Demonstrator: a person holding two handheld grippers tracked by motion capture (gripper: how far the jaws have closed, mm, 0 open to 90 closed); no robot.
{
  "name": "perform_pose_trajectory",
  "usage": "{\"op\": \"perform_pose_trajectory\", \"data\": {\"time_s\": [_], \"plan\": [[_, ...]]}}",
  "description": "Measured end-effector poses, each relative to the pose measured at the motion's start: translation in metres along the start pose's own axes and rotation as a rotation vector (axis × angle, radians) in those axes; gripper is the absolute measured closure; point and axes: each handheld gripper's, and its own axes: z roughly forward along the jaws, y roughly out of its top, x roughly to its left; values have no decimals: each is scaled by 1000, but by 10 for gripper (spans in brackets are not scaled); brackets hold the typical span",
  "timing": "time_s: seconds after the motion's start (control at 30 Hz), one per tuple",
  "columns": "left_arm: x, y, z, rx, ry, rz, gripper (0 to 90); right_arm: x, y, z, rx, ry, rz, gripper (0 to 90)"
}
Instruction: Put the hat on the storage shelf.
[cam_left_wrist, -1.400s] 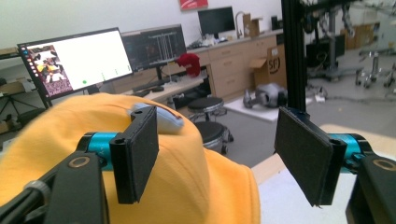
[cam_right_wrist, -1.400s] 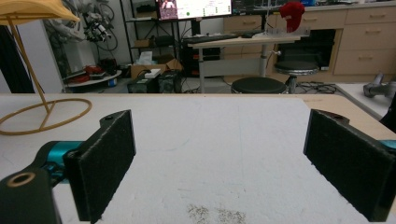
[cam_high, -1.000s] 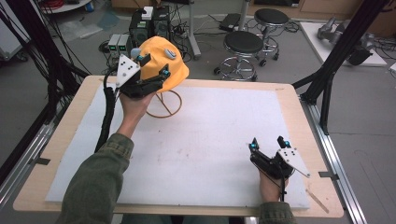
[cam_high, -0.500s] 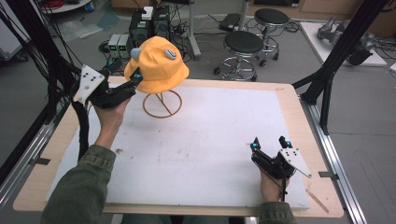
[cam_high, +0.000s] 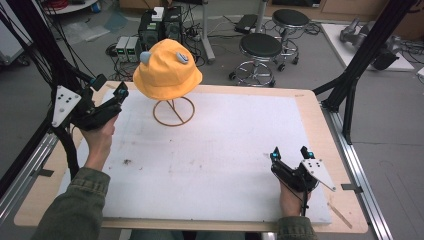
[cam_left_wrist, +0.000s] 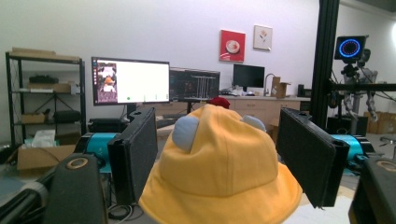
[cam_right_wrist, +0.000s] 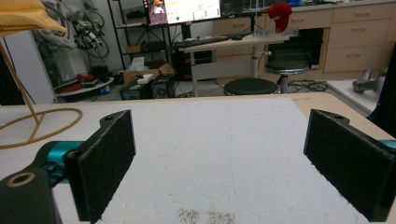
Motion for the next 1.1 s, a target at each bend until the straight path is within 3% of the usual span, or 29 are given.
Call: {"op": "perform_pose_trajectory", "data": {"time_s": [0.47,0.7,0.97,1.1], "plan": [[18,-15,-36,28,76,-3,280,0,0,-1,5,-2,6,79],[29,-34,-52,65,126,-23,272,0,0,-1,4,-3,1,79],[35,-61,-66,121,144,-44,287,0,0,-1,4,-2,-1,79],[37,-73,-74,143,172,-54,287,0,0,-1,9,-1,1,79]]}}
